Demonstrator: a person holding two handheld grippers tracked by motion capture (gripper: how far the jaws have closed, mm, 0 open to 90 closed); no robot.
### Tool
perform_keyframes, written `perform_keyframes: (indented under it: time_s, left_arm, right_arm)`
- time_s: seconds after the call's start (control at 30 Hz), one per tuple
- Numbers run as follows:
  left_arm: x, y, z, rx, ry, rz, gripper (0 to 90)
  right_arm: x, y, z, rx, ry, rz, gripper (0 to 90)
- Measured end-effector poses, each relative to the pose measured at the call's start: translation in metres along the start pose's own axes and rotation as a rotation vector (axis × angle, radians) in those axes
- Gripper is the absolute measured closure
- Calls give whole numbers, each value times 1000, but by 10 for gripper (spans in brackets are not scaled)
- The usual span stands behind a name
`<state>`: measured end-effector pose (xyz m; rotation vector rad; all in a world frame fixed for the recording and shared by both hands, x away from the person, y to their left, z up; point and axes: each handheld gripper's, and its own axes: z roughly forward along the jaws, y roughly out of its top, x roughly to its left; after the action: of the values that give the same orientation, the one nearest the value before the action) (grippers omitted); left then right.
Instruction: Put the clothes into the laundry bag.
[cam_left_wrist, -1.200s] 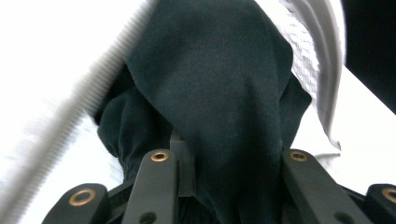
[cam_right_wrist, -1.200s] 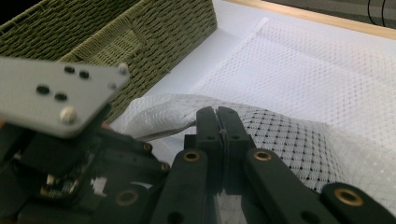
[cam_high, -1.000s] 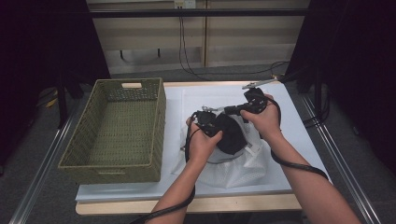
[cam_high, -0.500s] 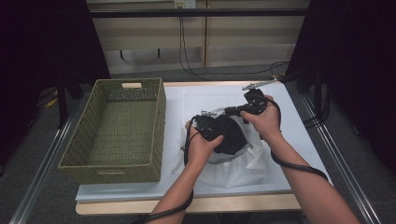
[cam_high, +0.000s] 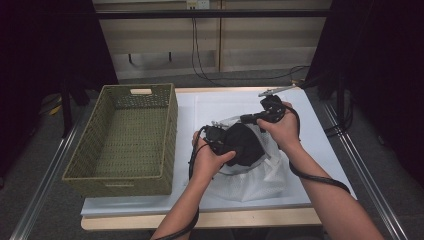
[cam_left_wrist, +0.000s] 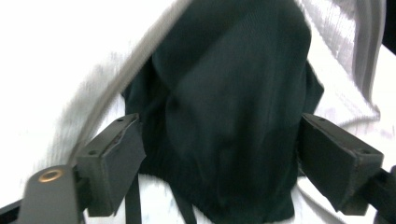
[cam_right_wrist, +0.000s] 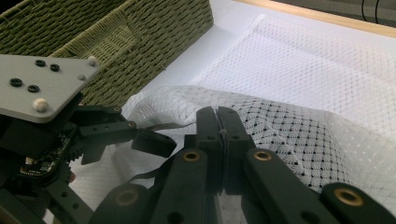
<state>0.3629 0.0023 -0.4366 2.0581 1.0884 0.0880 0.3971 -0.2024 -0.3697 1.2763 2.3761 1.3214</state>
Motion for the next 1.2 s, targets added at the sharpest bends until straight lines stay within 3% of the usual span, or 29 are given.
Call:
perform_keyframes:
  time_s: [0.1,0.17,0.23,0.33,0.37,0.5,0.6,0.63,0.67,0.77,0.9,0.93,1.2]
  left_arm:
    - [-1,-3,1,38,-3,-3,173]
    - [-1,-5,2,60,-20,16,245]
    - [-3,-8,6,86,-26,4,291]
    - [-7,-12,13,121,-68,-16,375]
    - [-8,-11,14,121,-64,-3,393]
    - [-7,-12,20,106,-71,-31,510]
    - [-6,-12,23,89,-77,-60,652]
    - [-5,-13,24,85,-85,-73,739]
    - [-4,-13,26,74,-85,-98,760]
    - [-3,-12,28,49,-87,-114,784]
    - [-4,-7,27,-3,-70,-87,794]
    - [-4,-5,28,-9,-72,-100,795]
    - [-4,11,25,-71,-50,-86,798]
  right_arm:
    - [0,1,0,-1,2,-3,894]
    - [0,0,0,3,0,1,894]
    - [0,0,1,1,0,-4,894]
    - [-1,-1,1,-2,2,-1,894]
    - [0,-2,0,0,0,4,894]
    - [0,-2,0,2,0,7,893]
    - [0,-2,0,0,1,7,893]
    - [0,-2,1,0,2,6,893]
    - [-1,-3,1,-1,8,8,893]
    - [-2,-4,0,-5,10,17,893]
    - [-1,-4,0,-3,8,14,894]
    - [-1,-4,0,-2,8,14,893]
    - [-5,-4,-2,-5,-1,13,894]
